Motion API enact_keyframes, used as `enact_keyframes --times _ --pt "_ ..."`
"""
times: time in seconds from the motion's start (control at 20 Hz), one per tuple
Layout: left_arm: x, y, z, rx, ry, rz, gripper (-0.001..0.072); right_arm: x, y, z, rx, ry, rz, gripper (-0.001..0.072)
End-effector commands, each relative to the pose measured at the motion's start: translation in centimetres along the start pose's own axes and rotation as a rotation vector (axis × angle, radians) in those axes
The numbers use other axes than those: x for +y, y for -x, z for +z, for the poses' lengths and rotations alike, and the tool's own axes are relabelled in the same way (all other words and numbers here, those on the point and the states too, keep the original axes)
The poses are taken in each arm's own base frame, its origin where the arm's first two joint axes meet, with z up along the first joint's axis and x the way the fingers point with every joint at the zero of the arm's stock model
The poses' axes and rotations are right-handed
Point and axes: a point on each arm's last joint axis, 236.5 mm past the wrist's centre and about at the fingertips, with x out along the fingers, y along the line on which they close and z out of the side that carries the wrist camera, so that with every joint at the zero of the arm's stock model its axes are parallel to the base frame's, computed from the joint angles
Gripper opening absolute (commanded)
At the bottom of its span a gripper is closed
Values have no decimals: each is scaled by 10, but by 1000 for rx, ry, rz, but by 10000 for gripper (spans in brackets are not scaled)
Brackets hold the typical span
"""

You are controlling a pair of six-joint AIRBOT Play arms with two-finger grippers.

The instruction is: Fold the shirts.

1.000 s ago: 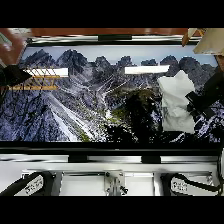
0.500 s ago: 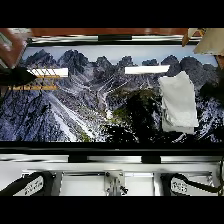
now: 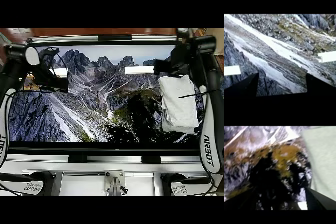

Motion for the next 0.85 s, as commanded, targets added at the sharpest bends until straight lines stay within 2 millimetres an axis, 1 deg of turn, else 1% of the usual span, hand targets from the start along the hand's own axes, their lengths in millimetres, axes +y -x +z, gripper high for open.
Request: enact_keyframes --times 0.0,0.1,0.25,0.4,0.55,0.8 --pt "-4 -9 -10 95 0 44 663 47 -13 -51 213 78 137 675" --pt "-5 -6 2 35 0 39 663 45 -11 -55 233 82 130 675" --pt "-8 -5 5 21 -8 37 661 45 -11 -53 223 80 129 675" --pt "-17 -5 20 -44 -25 27 661 45 -11 -53 223 80 129 675" --pt "-23 -4 19 -43 -42 25 661 45 -11 -53 223 80 129 675" --pt "-23 -2 17 -40 -41 24 662 45 -11 -53 223 80 129 675"
